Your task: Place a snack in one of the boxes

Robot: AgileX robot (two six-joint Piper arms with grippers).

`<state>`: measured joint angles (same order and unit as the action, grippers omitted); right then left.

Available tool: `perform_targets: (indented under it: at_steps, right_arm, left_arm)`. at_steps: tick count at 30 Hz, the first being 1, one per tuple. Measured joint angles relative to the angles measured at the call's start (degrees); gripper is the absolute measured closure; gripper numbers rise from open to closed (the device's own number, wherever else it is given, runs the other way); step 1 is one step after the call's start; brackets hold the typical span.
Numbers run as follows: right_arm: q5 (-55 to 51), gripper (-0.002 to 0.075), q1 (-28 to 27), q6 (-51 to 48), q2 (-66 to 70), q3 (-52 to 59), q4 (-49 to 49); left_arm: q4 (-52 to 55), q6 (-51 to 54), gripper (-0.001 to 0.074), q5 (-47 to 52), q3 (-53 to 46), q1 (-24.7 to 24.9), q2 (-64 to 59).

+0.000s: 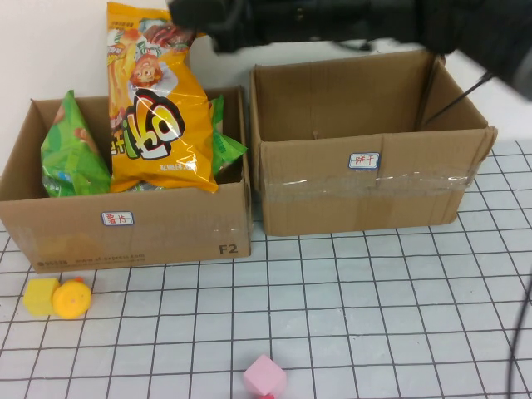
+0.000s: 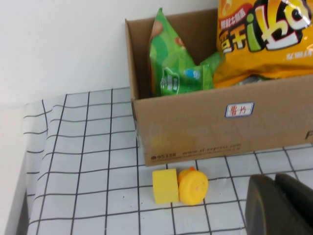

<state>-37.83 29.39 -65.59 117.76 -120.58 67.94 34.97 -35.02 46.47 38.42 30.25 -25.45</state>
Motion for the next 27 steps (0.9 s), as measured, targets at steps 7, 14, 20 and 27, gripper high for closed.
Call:
perform_targets:
  at_steps: [7, 14, 20, 27]
  right_arm:
    - [-15.7, 0.0718, 0.0, 19.5, -5.9, -0.4, -38.8]
    - [-26.1, 0.0718, -0.1, 26.6, -6.9, -0.4, -56.3]
    - [-31.2, 0.0719, -0.1, 30.2, -8.1, 2.6, -68.5]
    - [-23.7, 0.0719, -0.2, 35.4, -17.0, 21.7, -75.0]
  left_arm:
    - [0.5, -1.4, 0.0736, -0.4, 0.0, 0.0, 0.0]
    - [0.5, -1.6, 0.0736, -0.7, 0.0, 0.0, 0.0]
    - [1.7, -1.8, 0.0736, -1.7, -2.8, 0.0, 0.0]
    - [2.6, -7.2, 0.0736, -7.0, -12.1, 0.0, 0.0]
